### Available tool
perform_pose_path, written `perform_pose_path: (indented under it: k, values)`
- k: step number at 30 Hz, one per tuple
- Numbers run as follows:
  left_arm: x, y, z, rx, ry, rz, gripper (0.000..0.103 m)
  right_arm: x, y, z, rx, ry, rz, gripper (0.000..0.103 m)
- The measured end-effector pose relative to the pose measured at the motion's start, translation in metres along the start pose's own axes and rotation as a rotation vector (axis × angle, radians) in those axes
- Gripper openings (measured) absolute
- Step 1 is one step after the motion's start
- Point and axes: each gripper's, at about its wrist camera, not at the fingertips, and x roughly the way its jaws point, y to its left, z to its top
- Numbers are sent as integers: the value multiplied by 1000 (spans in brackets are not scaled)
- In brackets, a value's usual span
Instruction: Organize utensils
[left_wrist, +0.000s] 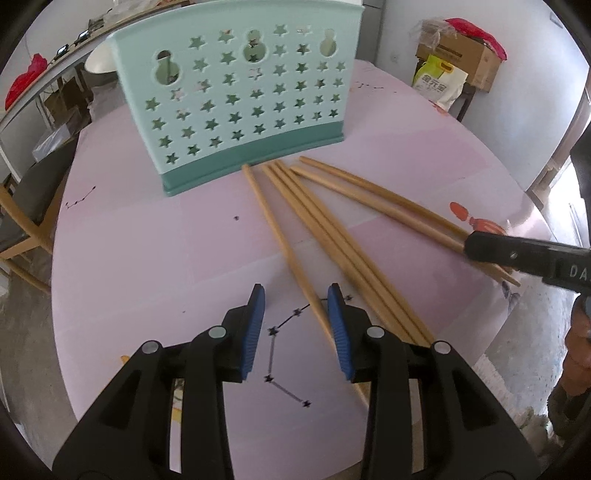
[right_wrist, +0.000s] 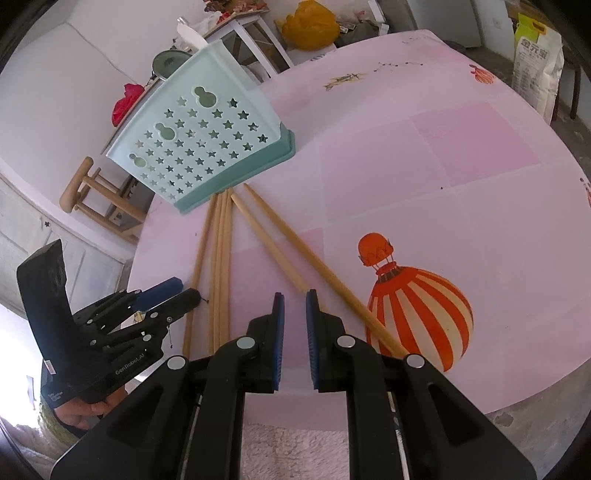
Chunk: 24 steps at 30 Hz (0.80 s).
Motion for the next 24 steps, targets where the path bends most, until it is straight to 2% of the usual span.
perform_pose_path:
  k: [3, 6, 10, 18, 24]
  values:
    - [-2, 6, -2, -9, 2, 8, 30, -6, 0, 6, -23, -28, -12, 12]
    - [-4, 12, -4, -7, 0, 26, 18, -5, 0, 19, -64, -46, -42, 12]
    - [-6, 22, -5, -34, 0, 20, 10, 12, 9, 37, -172, -8, -67, 13]
    - [-5, 28, -3, -62, -1, 21, 6, 52, 37, 54, -364, 86, -133, 13]
    - [-4, 28, -4, -65, -11, 23, 5, 61, 44, 57, -402, 97, -164, 13]
